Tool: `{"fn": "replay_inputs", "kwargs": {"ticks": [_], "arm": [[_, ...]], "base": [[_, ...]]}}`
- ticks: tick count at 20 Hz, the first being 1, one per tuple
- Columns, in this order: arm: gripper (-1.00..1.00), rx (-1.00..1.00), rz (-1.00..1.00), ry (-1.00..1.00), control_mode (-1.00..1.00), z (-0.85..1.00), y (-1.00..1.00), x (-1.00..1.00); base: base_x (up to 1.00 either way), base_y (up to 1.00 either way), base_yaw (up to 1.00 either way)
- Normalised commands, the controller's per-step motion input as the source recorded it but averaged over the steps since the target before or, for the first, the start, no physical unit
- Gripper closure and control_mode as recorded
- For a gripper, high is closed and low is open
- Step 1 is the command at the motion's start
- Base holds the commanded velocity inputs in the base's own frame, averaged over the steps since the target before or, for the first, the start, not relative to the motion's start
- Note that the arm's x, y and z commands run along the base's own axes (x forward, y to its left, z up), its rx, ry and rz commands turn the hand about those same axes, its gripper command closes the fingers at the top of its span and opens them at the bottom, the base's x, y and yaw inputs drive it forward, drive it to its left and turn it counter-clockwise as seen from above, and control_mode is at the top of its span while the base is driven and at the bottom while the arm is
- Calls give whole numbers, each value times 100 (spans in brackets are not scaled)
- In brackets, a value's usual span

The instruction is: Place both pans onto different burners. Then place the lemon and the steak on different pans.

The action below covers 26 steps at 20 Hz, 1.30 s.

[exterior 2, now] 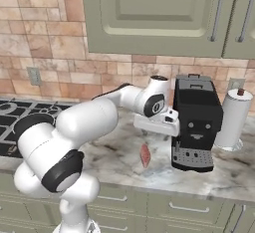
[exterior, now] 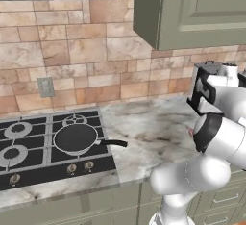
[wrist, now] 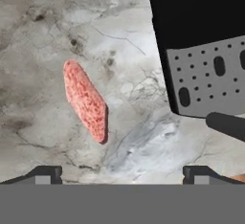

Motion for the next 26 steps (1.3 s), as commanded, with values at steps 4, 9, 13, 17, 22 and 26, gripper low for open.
{"fn": "replay_inputs", "kwargs": {"ticks": [4,9,13,17,22,26], "arm": [[-100,0,0,0,-100,-40,39,2],[-100,0,0,2,-100,-36,31,3],[-100,0,0,0,-100,-34,13,1],[-100,0,0,0,-100,-31,1,7],[-100,0,0,0,-100,-23,0,21],[-100,0,0,0,-100,-19,0,19]], "base": [[0,0,0],[0,0,0],[0,0,0],[0,0,0],[0,0,0],[0,0,0]]}}
